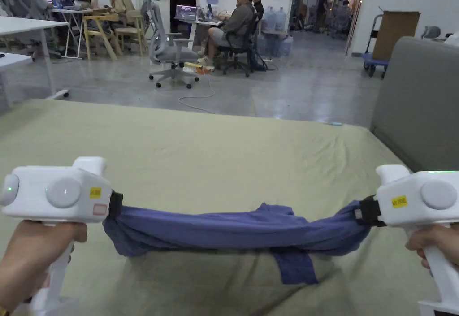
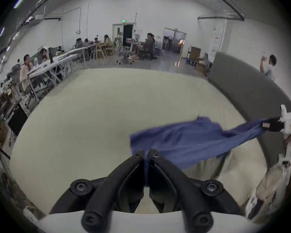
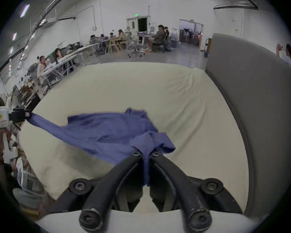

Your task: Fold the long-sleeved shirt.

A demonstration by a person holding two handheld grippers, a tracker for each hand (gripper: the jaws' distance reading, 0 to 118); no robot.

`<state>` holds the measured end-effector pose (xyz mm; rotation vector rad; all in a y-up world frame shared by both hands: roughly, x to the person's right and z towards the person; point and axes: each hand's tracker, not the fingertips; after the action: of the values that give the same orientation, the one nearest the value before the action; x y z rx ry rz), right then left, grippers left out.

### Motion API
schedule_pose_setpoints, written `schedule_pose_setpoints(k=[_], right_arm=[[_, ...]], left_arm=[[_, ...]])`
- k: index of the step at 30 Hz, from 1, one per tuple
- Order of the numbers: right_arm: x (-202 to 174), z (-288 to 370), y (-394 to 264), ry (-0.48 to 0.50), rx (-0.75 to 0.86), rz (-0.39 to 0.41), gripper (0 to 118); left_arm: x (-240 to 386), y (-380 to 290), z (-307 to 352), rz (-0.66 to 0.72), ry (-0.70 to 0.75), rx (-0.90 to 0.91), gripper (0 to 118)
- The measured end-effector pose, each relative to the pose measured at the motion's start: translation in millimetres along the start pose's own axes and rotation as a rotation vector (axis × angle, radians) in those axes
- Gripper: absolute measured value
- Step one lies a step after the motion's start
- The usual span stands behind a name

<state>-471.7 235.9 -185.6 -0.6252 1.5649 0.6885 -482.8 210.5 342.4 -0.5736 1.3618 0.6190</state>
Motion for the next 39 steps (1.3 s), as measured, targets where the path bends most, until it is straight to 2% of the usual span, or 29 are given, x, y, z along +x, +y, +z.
schedule_pose_setpoints(k=[5,8,12,19,20,21,22,23,24,26,28,29,30,31,32,34,37,39], right_arm=[[-5.8,0.1,-98.1,0.034,-0.163,0.049,2],[-19.0,-1.8,-152.6,0.116,-0.346,0.141,2],[-35.8,-2.4,-212.3,0.128,-0.543,0.268,1],[-40.3,-2.2,-244.9,0.145,-0.593,0.289,2],[-39.0,-2.1,-242.1,0.129,-0.569,0.27,10],[-35.8,0.0,-236.5,0.108,-0.529,0.248,30],[-32.4,5.6,-231.0,0.086,-0.498,0.22,73],[-34.0,15.8,-222.0,0.08,-0.475,0.198,100],[-30.2,22.3,-214.2,0.063,-0.425,0.198,112],[-23.8,35.3,-196.6,0.072,-0.324,0.174,112],[-16.9,36.4,-179.4,0.036,-0.27,0.126,109],[-16.2,34.5,-169.8,0.021,-0.255,0.101,94],[-15.4,32.2,-162.1,0.016,-0.236,0.077,57],[-17.8,28.7,-152.8,0.019,-0.21,0.068,0],[-19.4,21.2,-145.6,0.022,-0.201,0.072,0],[-22.2,-2.3,-134.5,0.007,-0.188,0.042,0],[-24.6,-40.7,-102.3,0.06,-0.185,0.012,0],[-28.3,-63.8,-69.2,0.062,-0.174,0.004,0]], left_arm=[[6.3,-105.8,3.6,-0.131,-0.02,-0.179,0],[7.2,-157.8,14.1,-0.226,-0.055,-0.328,0],[-1.0,-201.7,29.9,-0.24,-0.175,-0.522,0],[-7.0,-213.4,39.0,-0.274,-0.17,-0.549,0],[-8.8,-210.3,37.8,-0.259,-0.172,-0.531,3],[-7.7,-207.7,38.6,-0.233,-0.166,-0.493,18],[-9.3,-202.7,40.7,-0.216,-0.162,-0.456,49],[-10.3,-198.0,42.3,-0.219,-0.153,-0.438,102],[-10.4,-192.6,44.2,-0.225,-0.147,-0.417,118],[-8.0,-179.6,56.3,-0.226,-0.154,-0.321,116],[-3.8,-161.9,59.0,-0.211,-0.159,-0.283,116],[4.6,-157.3,57.3,-0.197,-0.163,-0.253,106],[9.7,-150.8,56.3,-0.188,-0.157,-0.211,81],[14.4,-144.9,54.4,-0.194,-0.143,-0.16,31],[20.4,-138.9,50.7,-0.212,-0.139,-0.12,0],[24.6,-126.1,34.2,-0.213,-0.06,-0.076,0],[27.9,-105.0,12.6,-0.163,-0.1,-0.068,0],[29.6,-92.8,-3.9,-0.149,-0.109,-0.061,0]])
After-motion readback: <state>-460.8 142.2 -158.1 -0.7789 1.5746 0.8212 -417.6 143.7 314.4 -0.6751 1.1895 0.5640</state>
